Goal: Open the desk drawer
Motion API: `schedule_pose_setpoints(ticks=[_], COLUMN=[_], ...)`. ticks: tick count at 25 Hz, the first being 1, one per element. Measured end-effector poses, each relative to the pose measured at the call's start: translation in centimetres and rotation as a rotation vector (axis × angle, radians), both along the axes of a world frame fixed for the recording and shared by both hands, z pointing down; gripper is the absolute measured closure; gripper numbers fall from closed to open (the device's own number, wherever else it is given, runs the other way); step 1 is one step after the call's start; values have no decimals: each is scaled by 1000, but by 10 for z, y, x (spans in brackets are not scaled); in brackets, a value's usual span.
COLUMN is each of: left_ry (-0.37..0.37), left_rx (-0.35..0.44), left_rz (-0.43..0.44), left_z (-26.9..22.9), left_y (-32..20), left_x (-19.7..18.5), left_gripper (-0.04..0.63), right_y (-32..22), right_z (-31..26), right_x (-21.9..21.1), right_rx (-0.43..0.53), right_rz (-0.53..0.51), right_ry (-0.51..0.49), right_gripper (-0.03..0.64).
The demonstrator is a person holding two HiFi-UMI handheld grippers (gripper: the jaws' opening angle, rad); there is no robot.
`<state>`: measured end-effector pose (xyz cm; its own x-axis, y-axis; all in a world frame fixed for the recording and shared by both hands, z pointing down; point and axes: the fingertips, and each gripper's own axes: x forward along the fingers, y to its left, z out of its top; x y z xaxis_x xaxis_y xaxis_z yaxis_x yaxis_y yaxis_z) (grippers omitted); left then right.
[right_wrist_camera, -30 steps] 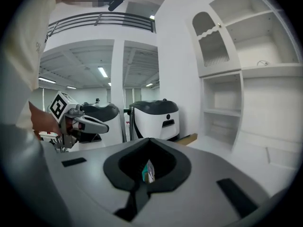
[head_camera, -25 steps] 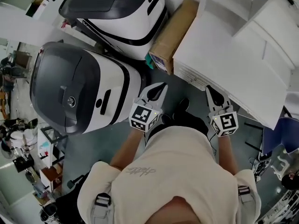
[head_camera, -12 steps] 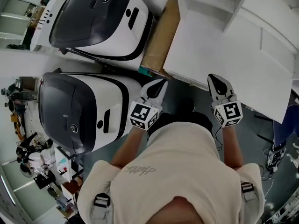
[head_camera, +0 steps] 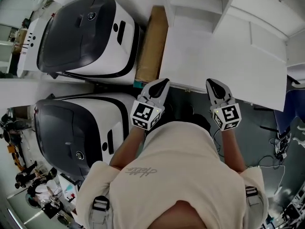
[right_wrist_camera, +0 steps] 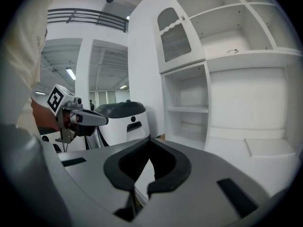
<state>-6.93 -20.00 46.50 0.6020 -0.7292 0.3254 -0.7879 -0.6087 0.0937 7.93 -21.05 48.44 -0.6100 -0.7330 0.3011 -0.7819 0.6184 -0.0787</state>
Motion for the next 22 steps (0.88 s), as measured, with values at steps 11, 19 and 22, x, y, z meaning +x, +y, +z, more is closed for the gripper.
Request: schedule_pose_setpoints(ticks=[11, 19, 22], left_ry=[23, 51, 44], left_rx=[10, -32, -26], left_rz=[103, 60, 68], left_z=[4, 12, 9], left_y=[-14, -5, -7], left_x=[-39, -59, -58], left_gripper=[581, 581, 581], right_y=[16, 23, 25], right_z=[8, -13, -15], right_x=[-40, -35, -31], right_rx=[-51, -16, -11], right_rz=[101, 163, 172], right_ry=[60, 37, 26], right_gripper=[621, 620, 620])
